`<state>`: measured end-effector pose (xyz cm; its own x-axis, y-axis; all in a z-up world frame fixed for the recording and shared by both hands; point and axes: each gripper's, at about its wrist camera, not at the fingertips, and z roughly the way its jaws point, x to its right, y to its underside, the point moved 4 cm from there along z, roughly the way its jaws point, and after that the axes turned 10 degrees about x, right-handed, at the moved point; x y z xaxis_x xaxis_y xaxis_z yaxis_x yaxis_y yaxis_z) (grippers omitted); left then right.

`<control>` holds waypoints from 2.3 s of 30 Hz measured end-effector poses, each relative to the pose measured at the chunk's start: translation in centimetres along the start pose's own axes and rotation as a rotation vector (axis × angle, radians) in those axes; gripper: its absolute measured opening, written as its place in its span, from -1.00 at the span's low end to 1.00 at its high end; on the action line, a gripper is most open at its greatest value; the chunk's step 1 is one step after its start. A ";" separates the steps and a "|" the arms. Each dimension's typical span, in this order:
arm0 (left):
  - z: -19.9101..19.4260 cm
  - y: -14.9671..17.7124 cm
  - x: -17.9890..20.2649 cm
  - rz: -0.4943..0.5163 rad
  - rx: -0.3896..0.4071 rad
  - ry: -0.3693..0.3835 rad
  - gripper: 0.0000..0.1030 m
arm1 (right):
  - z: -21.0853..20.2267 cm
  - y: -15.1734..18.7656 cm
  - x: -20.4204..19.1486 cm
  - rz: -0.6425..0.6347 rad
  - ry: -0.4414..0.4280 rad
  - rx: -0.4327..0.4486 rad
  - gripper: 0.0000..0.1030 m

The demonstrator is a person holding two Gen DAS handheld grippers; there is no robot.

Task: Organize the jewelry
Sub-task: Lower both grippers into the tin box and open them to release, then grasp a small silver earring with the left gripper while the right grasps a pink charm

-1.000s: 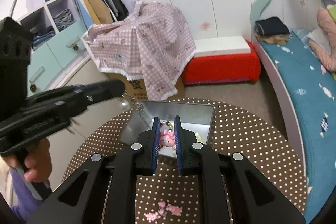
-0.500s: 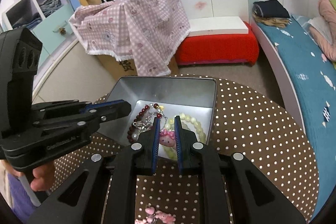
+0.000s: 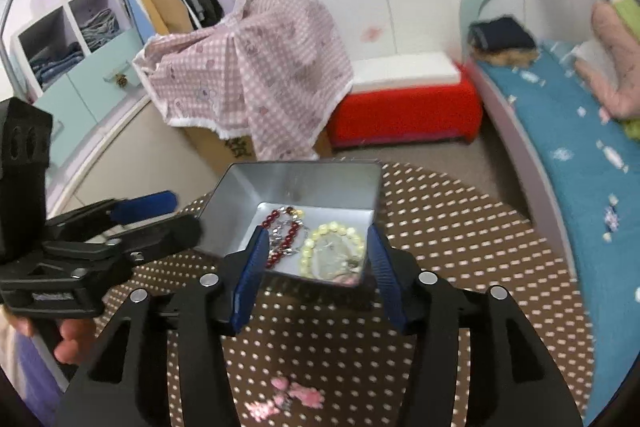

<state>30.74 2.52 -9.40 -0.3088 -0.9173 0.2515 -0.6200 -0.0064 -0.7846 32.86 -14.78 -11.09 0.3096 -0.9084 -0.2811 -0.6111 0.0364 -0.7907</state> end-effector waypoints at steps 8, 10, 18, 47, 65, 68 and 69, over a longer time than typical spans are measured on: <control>-4.6 1.9 -0.1 0.015 0.097 -0.076 0.55 | -5.3 1.6 0.4 -0.056 0.046 0.046 0.07; -5.1 3.1 0.1 0.042 0.097 -0.097 0.55 | -6.1 2.7 0.7 -0.073 0.068 0.038 0.07; -4.6 8.0 0.6 0.075 0.032 -0.116 0.55 | -6.6 8.0 1.8 -0.082 0.104 -0.040 0.07; -0.7 12.5 2.7 0.190 -0.090 -0.118 -0.77 | -1.8 11.7 -1.7 -0.240 0.077 -0.162 0.07; -1.1 12.0 1.6 0.125 -0.088 -0.093 -0.77 | -0.7 11.7 -3.0 -0.265 0.035 -0.171 -0.52; -1.2 11.8 1.3 0.118 -0.087 -0.088 -0.77 | -0.9 11.7 -2.8 -0.253 0.039 -0.176 -0.56; -1.3 11.7 1.4 0.115 -0.085 -0.085 -0.77 | -1.0 11.7 -2.8 -0.249 0.040 -0.175 -0.57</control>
<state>22.13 1.70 -17.55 -0.3211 -0.9405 0.1113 -0.6438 0.1306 -0.7540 24.14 -12.25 -19.06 0.4384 -0.8964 -0.0661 -0.6378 -0.2584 -0.7256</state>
